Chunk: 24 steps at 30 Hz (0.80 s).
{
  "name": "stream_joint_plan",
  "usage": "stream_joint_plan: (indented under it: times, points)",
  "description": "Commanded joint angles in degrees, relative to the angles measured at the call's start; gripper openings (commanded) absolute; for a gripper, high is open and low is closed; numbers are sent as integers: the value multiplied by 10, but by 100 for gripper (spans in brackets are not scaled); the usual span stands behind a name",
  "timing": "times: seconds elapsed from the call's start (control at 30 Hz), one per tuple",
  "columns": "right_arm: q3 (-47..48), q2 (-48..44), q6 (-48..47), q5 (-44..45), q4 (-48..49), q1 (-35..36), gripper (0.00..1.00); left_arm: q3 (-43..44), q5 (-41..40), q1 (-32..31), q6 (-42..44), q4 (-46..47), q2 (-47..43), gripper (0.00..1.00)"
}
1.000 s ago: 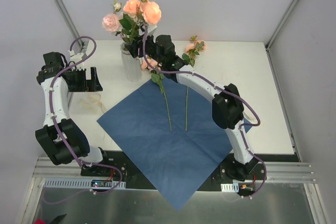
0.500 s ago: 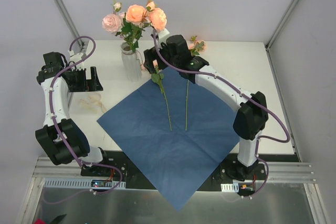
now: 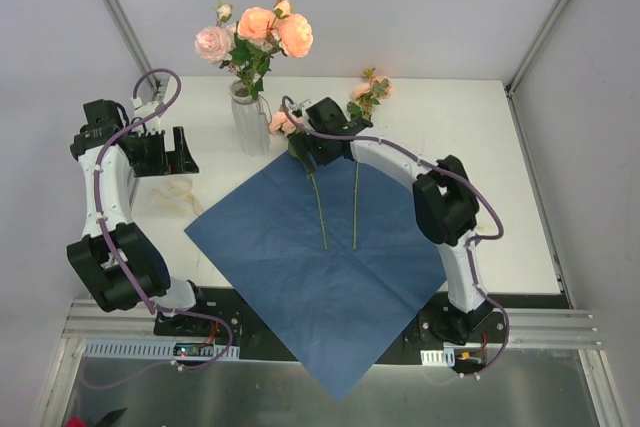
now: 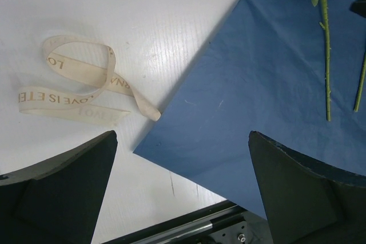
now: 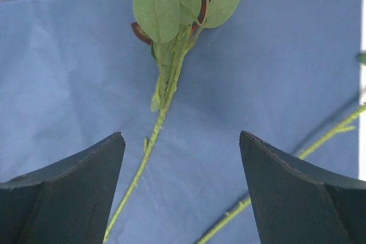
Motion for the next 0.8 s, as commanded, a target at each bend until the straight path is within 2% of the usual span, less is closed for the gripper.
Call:
stream_joint_plan:
  times: [0.0,0.3,0.4,0.43,0.47,0.77]
  points:
    - [92,59,3,-13,-41,-5,82,6,29,11,4,-20,12,99]
    - [240,188,17,-22,-82,-9,73,8,26,13,8,-21,26,99]
    - [283,233,22,34,-114,-5,61,2,26,13,15,-22,26,99]
    - [310,241,25,43,-132,-4,53,0,28,13,16,-22,27,99]
    - [314,245,27,57,-135,-1,51,-3,29,13,16,-22,28,99]
    - [345,266,34,71,-191,2,49,-5,33,15,24,-25,33,99]
